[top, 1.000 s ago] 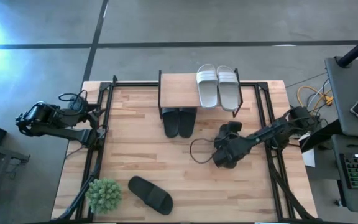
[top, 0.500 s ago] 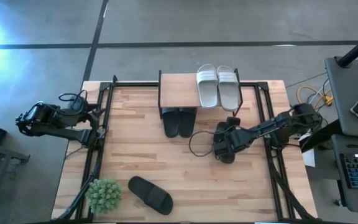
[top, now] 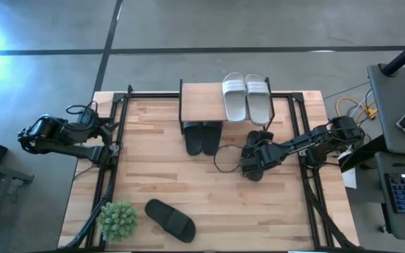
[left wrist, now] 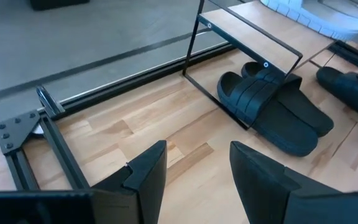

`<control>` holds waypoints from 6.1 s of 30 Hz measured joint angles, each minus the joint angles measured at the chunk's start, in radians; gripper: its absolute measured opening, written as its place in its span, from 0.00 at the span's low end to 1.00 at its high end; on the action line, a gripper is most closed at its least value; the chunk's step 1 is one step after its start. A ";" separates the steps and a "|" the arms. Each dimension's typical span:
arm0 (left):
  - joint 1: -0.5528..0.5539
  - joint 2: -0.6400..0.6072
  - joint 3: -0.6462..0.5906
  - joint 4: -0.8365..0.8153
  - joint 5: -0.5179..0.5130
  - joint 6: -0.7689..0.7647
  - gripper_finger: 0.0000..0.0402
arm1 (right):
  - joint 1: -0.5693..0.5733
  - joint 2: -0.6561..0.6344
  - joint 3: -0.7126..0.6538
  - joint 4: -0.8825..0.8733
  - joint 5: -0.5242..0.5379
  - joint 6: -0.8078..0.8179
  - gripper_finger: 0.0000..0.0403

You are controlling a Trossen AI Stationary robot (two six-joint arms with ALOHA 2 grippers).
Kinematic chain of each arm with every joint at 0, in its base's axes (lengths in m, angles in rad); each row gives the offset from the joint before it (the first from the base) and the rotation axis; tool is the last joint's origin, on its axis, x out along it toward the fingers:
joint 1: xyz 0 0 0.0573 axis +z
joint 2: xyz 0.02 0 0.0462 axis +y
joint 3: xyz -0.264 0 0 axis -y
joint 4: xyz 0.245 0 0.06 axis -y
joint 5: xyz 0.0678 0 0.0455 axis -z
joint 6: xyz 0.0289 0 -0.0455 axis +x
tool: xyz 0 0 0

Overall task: Pick and place slides into the shelf
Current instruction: Put the black slide near the shelf

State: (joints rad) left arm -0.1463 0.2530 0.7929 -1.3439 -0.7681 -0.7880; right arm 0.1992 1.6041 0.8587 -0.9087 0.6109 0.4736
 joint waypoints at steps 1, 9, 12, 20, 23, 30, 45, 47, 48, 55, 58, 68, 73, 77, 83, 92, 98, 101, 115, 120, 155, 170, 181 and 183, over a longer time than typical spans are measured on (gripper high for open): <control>0.000 0.000 0.000 0.000 0.000 -0.003 0.40 | 0.007 -0.003 0.002 -0.004 -0.009 0.023 0.30; 0.000 0.019 -0.001 0.000 0.000 -0.018 0.40 | 0.098 -0.021 0.123 -0.113 -0.121 0.162 0.32; 0.000 0.034 -0.002 0.000 0.000 -0.018 0.40 | 0.132 -0.025 0.173 -0.152 -0.120 0.163 0.32; 0.000 0.066 -0.002 0.013 0.034 -0.019 0.40 | 0.159 -0.025 0.247 -0.180 -0.255 0.222 0.32; 0.000 0.082 -0.002 0.083 0.146 -0.021 0.40 | 0.176 -0.021 0.286 -0.082 -0.442 0.209 0.32; 0.000 0.203 -0.068 0.391 0.628 -0.068 0.40 | 0.183 -0.020 0.298 0.008 -0.506 0.394 0.32; -0.108 0.708 -0.157 1.037 0.983 -0.378 0.40 | 0.414 -0.154 0.438 -0.004 -0.028 0.819 0.32; -0.162 0.786 -0.158 1.115 0.983 -0.435 0.40 | 0.445 -0.178 0.454 -0.004 0.038 0.874 0.32; -0.190 0.830 -0.157 1.141 0.976 -0.456 0.40 | 0.463 -0.189 0.459 -0.015 0.061 0.905 0.32; -0.340 1.049 -0.124 1.221 0.914 -0.556 0.40 | 0.530 -0.214 0.517 -0.136 0.147 1.049 0.32; -0.368 1.092 -0.123 1.326 0.889 -0.571 0.40 | 0.537 -0.212 0.529 -0.165 0.147 1.064 0.32; -0.506 1.218 -0.110 1.405 0.835 -0.671 0.40 | 0.536 -0.210 0.527 -0.165 0.143 1.071 0.32; -0.518 1.280 -0.111 1.566 0.805 -0.746 0.40 | 0.536 -0.210 0.527 -0.166 0.130 1.034 0.32; -0.514 1.360 -0.082 1.632 0.745 -0.803 0.39 | 0.537 -0.224 0.527 -0.197 0.095 1.000 0.32; -0.499 1.478 0.009 1.639 0.726 -0.833 0.14 | 0.560 -0.281 0.527 -0.257 0.120 1.028 0.29; -0.401 1.458 0.073 1.764 0.285 -0.883 0.01 | 0.580 -0.416 0.527 -0.367 0.319 1.210 0.18; -0.305 1.482 0.123 1.760 0.027 -0.996 0.01 | 0.580 -0.485 0.527 -0.556 0.419 1.425 0.13; -0.278 1.550 0.191 1.756 -0.107 -1.119 0.00 | 0.579 -0.494 0.526 -0.605 0.433 1.463 0.13; -0.211 1.875 0.559 1.588 -0.135 -1.372 0.11 | 0.578 -0.459 0.525 -0.606 0.438 1.437 0.13; -0.213 1.833 0.539 1.467 -0.176 -1.325 0.25 | 0.580 -0.457 0.525 -0.605 0.438 1.390 0.13; -0.152 1.697 0.528 1.223 0.255 -1.035 0.71 | 0.573 -0.458 0.524 -0.607 0.520 1.358 0.13; -0.158 1.583 0.539 1.090 0.524 -0.549 0.71 | 0.573 -0.456 0.522 -0.605 0.508 1.343 0.13; -0.189 1.483 0.520 0.697 0.571 0.037 0.46 | 0.573 -0.456 0.521 -0.606 0.507 1.325 0.13; -0.188 1.490 0.522 0.712 0.563 0.180 0.30 | 0.573 -0.456 0.520 -0.606 0.507 1.324 0.13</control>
State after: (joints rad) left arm -0.3342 1.7427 1.3148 -0.6315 -0.2049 -0.6076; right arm 0.7719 1.1484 1.3787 -1.5144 1.1179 1.7971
